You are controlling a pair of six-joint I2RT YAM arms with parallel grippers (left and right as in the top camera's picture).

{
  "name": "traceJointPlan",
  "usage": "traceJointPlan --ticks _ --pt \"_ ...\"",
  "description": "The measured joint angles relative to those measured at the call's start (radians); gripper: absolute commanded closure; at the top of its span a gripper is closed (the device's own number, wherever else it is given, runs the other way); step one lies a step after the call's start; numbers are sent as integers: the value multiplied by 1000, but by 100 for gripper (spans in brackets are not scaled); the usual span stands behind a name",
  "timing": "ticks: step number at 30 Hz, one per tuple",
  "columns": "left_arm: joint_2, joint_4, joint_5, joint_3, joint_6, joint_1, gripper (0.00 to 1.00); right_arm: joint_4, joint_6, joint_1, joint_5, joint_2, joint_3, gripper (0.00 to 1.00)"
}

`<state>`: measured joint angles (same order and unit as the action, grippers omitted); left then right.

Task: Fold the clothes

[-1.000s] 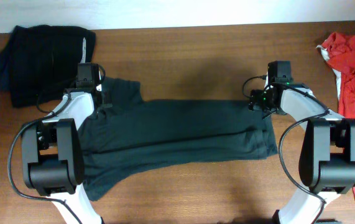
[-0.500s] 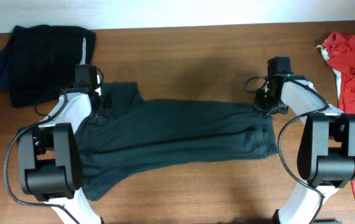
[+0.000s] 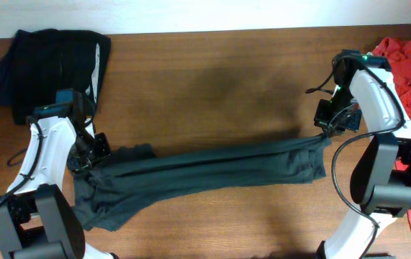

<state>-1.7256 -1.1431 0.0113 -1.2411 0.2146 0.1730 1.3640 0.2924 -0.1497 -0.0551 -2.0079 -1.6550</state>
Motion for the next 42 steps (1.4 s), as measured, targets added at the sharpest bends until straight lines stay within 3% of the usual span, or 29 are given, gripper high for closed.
traceJointPlan --ticks 7,13,19,20,21,23,26,28,30,34,37,38,39,40,41,42 --pt "1 -208 -79 1 0 1 100 68 45 -27 -1 0 -2 96" --pt "46 -233 -91 110 8 1 100 76 94 -27 -35 0 -2 96" --pt "101 -215 -95 164 100 1 99 85 97 -27 -37 0 2 96" --pt "104 -190 -95 193 116 1 99 84 97 -27 -39 0 9 85" --pt "106 -164 -96 236 133 2 99 84 97 -27 -41 0 20 63" --pt "106 -93 -98 308 155 4 97 90 97 -27 -54 0 26 37" --pt "106 -85 -99 318 185 4 96 127 85 -27 -61 0 26 22" --pt "106 -97 -99 317 191 4 95 159 70 -27 -60 0 26 22" --pt "106 -126 -100 301 190 4 68 176 58 -27 -60 0 21 22" --pt "106 -220 -101 197 170 4 67 200 18 -27 -26 0 -31 21" --pt "106 -269 -101 100 148 4 2 199 10 -27 -10 16 -40 21" --pt "106 -268 -101 89 141 4 1 199 8 -27 -3 36 -40 21" --pt "106 -259 -101 87 137 4 5 199 2 -27 19 59 -41 24" --pt "106 -250 -102 87 137 4 33 199 -24 -27 61 82 -44 34" --pt "106 -235 -109 87 136 4 53 200 -64 -25 111 100 -47 56" --pt "106 -222 -125 87 132 3 82 203 -138 -13 200 114 -51 92"
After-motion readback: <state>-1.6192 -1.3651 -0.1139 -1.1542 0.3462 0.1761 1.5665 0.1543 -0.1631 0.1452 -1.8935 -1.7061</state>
